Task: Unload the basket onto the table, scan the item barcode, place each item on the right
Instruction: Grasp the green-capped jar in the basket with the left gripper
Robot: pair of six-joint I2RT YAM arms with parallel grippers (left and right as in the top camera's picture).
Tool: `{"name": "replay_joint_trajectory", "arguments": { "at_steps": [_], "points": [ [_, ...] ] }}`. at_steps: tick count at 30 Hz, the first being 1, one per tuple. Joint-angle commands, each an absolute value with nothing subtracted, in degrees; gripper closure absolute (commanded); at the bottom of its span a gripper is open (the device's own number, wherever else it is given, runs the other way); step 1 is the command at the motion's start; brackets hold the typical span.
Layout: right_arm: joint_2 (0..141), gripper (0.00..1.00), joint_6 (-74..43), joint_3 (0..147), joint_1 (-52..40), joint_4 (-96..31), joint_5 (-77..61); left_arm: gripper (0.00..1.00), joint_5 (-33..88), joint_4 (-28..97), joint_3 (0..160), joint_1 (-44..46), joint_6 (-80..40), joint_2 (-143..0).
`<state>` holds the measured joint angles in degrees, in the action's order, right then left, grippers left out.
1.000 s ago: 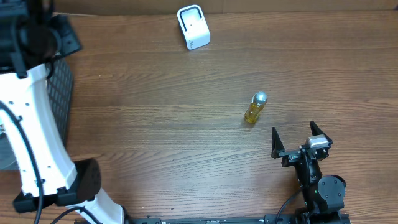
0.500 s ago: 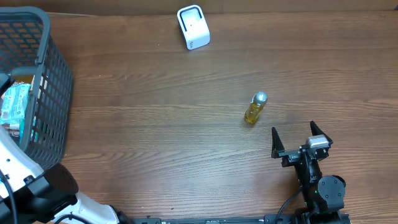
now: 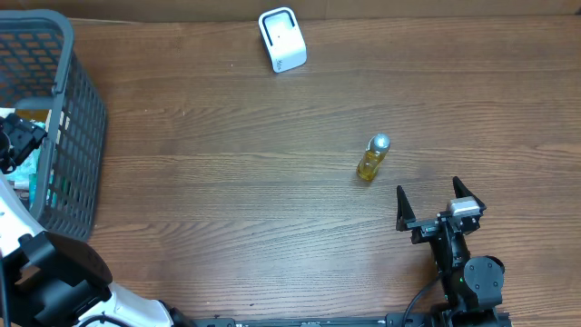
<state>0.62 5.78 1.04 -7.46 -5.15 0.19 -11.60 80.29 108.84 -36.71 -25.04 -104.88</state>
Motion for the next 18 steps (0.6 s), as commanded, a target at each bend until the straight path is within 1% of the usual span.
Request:
{"name": "replay_joint_trajectory", "arguments": {
  "at_steps": [1, 3, 10, 18],
  "points": [
    [0.2, 0.00, 5.9, 0.4, -7.1, -4.8, -0.1, 0.00, -8.5, 78.7, 105.1, -36.1, -18.6, -103.7],
    [0.2, 0.00, 5.9, 0.4, -7.1, -4.8, -0.1, 0.00, -7.0, 77.1, 103.6, -36.1, -15.9, -103.8],
    [0.2, 0.00, 5.9, 0.4, -7.1, -4.8, -0.1, 0.00, -6.4, 73.6, 99.7, -37.3, -15.8, -103.8],
    [0.2, 0.00, 5.9, 0.4, -7.1, -4.8, -0.1, 0.00, -1.4, 65.6, 88.7, -40.4, -15.8, -103.8]
  ]
}}
